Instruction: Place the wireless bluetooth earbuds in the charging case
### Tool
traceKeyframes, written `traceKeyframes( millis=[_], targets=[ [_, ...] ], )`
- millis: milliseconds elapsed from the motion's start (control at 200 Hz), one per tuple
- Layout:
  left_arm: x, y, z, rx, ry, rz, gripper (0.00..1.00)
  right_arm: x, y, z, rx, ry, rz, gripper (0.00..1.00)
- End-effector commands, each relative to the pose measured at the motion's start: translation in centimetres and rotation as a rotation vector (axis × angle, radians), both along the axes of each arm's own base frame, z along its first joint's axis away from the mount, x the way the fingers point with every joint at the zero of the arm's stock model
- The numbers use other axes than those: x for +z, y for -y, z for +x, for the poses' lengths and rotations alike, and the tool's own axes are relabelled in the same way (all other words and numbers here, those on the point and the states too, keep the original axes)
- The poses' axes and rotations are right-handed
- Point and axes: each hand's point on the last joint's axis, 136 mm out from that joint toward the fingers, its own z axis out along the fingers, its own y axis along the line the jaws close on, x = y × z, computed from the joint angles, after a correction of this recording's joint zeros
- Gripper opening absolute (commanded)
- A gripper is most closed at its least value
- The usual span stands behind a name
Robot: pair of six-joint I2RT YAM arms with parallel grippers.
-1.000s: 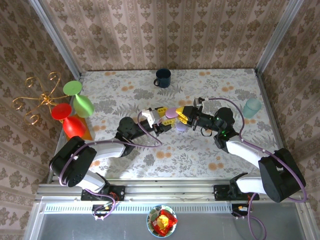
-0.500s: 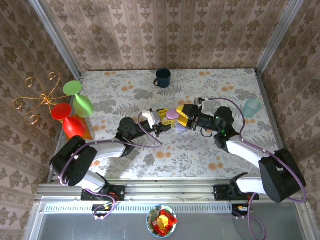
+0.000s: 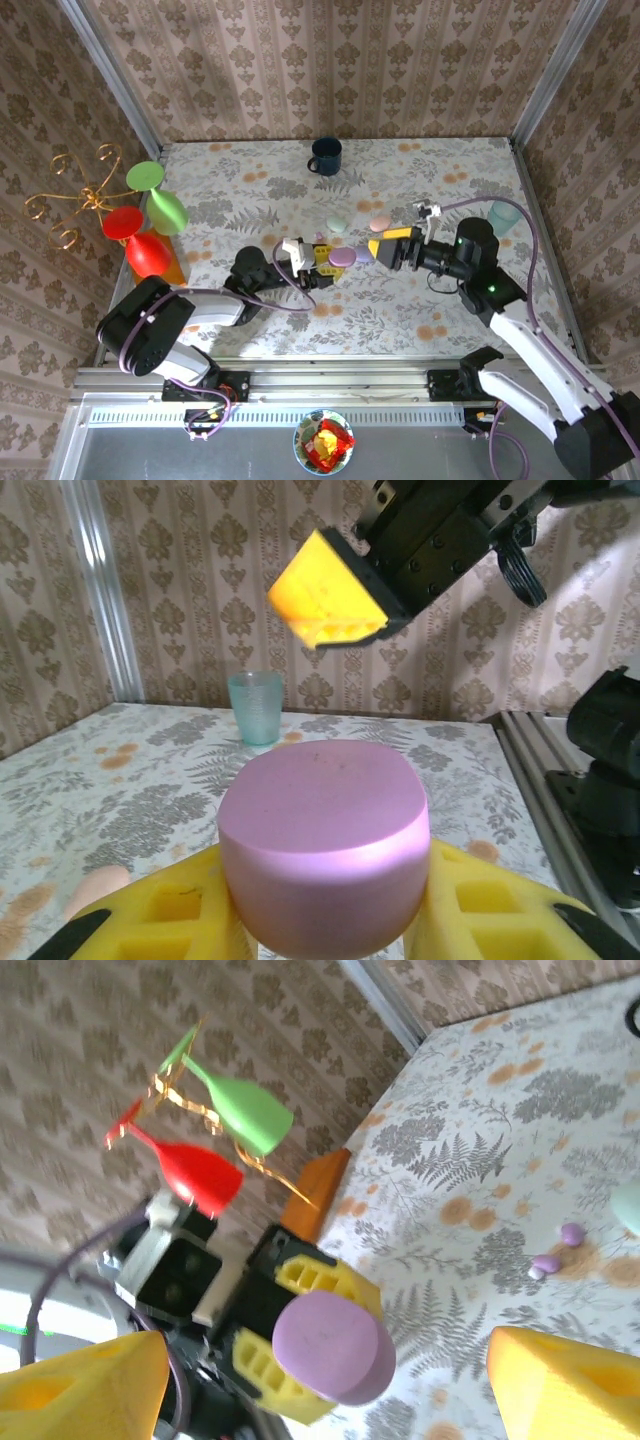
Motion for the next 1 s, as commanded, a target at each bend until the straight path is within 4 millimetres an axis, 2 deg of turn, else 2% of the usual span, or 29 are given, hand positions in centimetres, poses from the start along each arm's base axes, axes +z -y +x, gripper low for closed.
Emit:
traceKeyframes(
  millis=[0,120,265,365,475,800,990],
  targets=[
    [0.9,-0.4,-1.3,-0.063,-0.012,-0.025,0.33,-1.9,0.1,-0.9,0.029,0.206,-0.233,0.86],
    [0.9,-0.4,-1.6,-0.075,-0.019,-0.026,0.33,-2.1,-1.4,-1.7,0.073,0.289,-0.314,0.87],
    [1.1,-0.5,-1.8,-0.082,-0.016,-0.029,0.33,-3.6,-3.5,-2.1,0.138,0.321,-0.400,0.88],
    [1.2,-0.5,-1.9,-0.089,-0.015,-0.030,0.33,-4.3,-4.2,-1.4,0.136,0.318,-0.429,0.88],
    [1.2,-0.5,-2.0,-0.094,-0.015,-0.031,0.33,-4.6,-4.2,-0.5,0.098,0.314,-0.435,0.87],
    [0.8,-0.5,-2.3,-0.107,-0.013,-0.022,0.34,-3.6,-2.7,1.5,-0.043,0.276,-0.404,0.85],
    [0.6,-0.6,-2.4,-0.105,-0.002,-0.018,0.34,-2.6,-2.5,2.0,-0.070,0.275,-0.357,0.85]
  ],
)
